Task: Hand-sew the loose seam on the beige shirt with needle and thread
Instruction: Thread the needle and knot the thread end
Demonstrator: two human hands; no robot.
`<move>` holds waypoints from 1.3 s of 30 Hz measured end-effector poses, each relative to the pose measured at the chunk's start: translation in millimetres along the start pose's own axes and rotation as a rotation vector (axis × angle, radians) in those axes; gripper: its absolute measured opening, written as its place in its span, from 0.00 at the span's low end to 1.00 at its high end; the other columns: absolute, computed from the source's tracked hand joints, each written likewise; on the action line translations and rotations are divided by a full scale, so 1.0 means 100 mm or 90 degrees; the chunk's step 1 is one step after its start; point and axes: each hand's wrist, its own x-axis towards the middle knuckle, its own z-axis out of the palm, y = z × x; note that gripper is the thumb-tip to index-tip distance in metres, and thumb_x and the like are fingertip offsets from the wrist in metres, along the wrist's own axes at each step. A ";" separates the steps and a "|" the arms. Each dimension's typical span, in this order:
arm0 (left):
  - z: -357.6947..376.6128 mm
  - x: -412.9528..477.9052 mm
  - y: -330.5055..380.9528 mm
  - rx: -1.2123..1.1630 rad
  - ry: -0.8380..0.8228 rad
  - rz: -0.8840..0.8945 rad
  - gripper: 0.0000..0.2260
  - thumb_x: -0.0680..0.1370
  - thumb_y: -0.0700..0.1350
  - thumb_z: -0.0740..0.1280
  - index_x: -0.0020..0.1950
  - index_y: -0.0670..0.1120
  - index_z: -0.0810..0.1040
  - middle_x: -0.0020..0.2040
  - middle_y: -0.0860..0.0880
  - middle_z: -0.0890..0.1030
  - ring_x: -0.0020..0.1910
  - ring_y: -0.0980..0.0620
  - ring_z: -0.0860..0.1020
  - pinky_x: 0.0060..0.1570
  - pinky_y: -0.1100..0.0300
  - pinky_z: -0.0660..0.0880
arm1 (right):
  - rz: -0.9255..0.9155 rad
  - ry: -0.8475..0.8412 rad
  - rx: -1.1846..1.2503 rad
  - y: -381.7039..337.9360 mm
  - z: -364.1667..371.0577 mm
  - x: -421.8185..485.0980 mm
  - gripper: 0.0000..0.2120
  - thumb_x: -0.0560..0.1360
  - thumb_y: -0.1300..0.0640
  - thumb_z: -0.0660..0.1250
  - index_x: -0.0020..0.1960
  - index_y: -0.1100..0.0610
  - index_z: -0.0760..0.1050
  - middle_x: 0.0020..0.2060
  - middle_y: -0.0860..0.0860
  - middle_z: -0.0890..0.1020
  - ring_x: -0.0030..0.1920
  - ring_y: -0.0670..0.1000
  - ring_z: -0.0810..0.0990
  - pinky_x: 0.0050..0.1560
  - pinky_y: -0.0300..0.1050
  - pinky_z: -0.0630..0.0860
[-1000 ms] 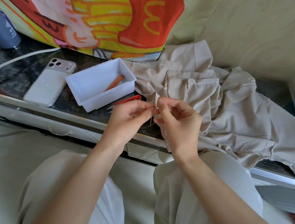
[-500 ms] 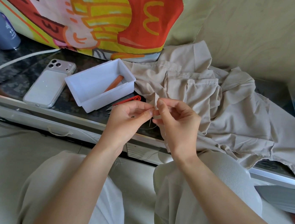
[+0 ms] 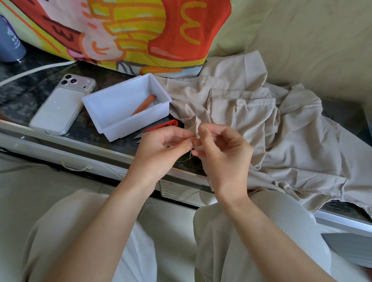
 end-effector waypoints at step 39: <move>0.02 -0.01 0.03 0.015 0.008 0.002 0.01 0.73 0.41 0.72 0.42 0.47 0.83 0.42 0.46 0.84 0.47 0.49 0.81 0.55 0.59 0.77 | -0.008 0.015 0.006 0.01 -0.01 -0.01 0.04 0.75 0.64 0.67 0.42 0.59 0.78 0.33 0.55 0.80 0.36 0.49 0.80 0.35 0.36 0.77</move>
